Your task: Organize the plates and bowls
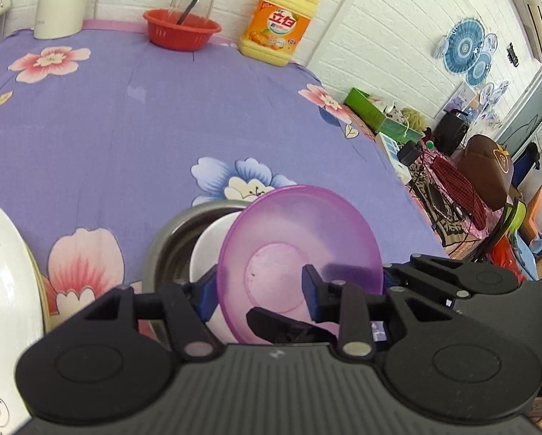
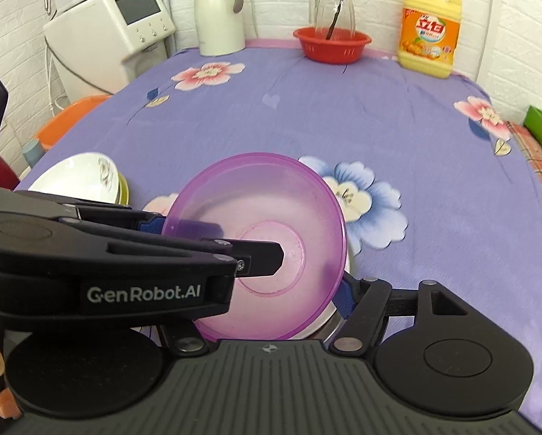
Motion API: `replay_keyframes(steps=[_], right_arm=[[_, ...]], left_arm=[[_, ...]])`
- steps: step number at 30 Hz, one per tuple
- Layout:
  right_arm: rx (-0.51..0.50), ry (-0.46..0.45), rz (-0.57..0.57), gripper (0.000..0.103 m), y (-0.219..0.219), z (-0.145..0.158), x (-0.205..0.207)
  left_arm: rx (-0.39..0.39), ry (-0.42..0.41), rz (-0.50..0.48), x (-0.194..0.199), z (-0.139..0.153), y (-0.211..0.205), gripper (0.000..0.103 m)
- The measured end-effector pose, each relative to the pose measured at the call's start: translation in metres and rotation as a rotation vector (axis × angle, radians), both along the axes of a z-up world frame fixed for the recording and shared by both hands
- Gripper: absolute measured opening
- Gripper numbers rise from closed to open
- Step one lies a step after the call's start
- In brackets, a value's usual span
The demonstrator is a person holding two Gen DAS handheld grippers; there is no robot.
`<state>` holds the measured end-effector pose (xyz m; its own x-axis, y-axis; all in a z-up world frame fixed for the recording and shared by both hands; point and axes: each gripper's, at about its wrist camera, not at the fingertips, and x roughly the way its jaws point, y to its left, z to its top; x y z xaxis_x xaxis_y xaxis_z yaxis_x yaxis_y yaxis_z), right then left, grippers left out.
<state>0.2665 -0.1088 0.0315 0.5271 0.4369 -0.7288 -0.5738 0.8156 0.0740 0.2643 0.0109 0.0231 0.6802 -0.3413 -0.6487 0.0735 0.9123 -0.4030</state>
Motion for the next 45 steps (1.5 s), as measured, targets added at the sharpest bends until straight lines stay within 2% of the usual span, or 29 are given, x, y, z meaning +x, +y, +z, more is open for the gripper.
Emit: replay_keyframes(steps=[2,3,4,6,9,11,13,16,21,32,45], right_arm=[[0.012,-0.006,0.004,0.103,-0.004,-0.003,-0.004],[0.023,-0.008,0.001,0.103,-0.005,-0.003,-0.004],[0.037,-0.015,-0.005,0.103,-0.008,-0.003,-0.005],[0.060,-0.045,-0.023,0.103,-0.015,0.001,-0.010],[0.090,-0.122,-0.094,0.103,-0.031,0.010,-0.016],[0.137,-0.153,-0.137,0.103,-0.043,0.014,-0.019],[0.191,-0.177,-0.177,0.103,-0.054,0.014,-0.026],[0.249,-0.203,-0.242,0.103,-0.064,0.008,-0.038],[0.283,-0.183,-0.297,0.103,-0.067,-0.007,-0.045],[0.259,-0.090,-0.304,0.103,-0.060,-0.026,-0.018],[0.233,-0.055,-0.273,0.103,-0.048,-0.033,0.004]], left_arm=[[0.005,-0.009,0.000,0.000,-0.001,0.002,0.038],[0.008,-0.023,0.000,-0.001,0.000,0.003,0.049],[0.015,-0.034,0.004,-0.002,0.003,0.004,0.068],[0.009,-0.080,0.005,-0.008,0.012,0.006,0.078],[0.067,-0.172,0.044,-0.018,0.027,0.008,0.081],[0.078,-0.225,0.074,-0.026,0.035,0.012,0.086],[0.073,-0.262,0.113,-0.033,0.038,0.016,0.095],[0.077,-0.280,0.156,-0.040,0.035,0.021,0.096],[0.085,-0.231,0.174,-0.040,0.018,0.026,0.096],[0.132,-0.151,0.170,-0.014,-0.004,0.022,0.096],[0.141,-0.109,0.167,0.002,-0.013,0.023,0.098]])
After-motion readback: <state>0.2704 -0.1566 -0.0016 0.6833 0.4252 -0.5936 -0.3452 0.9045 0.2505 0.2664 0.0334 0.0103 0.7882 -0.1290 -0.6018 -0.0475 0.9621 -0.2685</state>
